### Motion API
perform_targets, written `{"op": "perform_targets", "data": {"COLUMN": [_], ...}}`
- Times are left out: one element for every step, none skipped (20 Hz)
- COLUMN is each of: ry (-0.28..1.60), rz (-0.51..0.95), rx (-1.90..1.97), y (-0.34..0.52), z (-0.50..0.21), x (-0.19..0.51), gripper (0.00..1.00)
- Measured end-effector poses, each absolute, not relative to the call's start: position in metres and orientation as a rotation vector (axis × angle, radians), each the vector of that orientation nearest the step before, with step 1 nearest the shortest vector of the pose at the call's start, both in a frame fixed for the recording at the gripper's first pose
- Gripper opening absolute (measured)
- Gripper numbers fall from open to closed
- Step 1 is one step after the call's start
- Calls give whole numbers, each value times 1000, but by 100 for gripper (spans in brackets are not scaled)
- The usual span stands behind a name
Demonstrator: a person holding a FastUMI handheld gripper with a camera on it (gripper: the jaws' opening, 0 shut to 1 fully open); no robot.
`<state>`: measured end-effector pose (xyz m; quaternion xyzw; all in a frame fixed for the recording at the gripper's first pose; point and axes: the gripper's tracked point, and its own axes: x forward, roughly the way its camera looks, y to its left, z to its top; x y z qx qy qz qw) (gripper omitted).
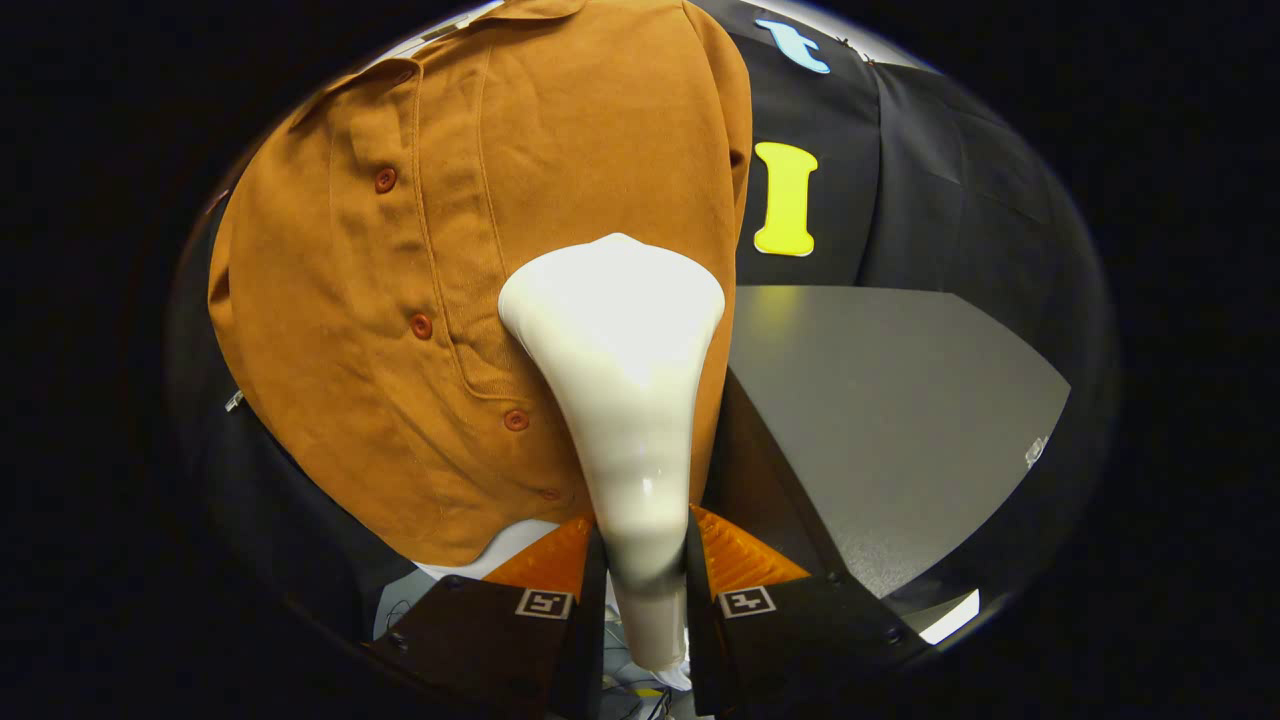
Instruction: Iron the clothes twice with a garment steamer, once on the left side and once on the right side.
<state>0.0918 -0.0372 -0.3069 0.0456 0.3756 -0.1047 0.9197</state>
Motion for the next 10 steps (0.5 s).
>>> {"op": "perform_targets", "data": {"ry": [781,786,785,781,768,747,719,685,647,608], "rz": [-210,-208,-209,-215,-224,-230,-229,-223,-206,-185], "rx": [97,98,99,101,102,103,98,91,89,92], "y": [-38,-37,-39,-40,-42,-43,-42,-40,-34,-25], "z": [-311,-314,-312,-308,-302,-292,-279,-265,-248,-231], "x": [89,84,82,78,76,75,75,76,78,81], "gripper": [38,38,38,38,38,38,38,38,38,38]}}
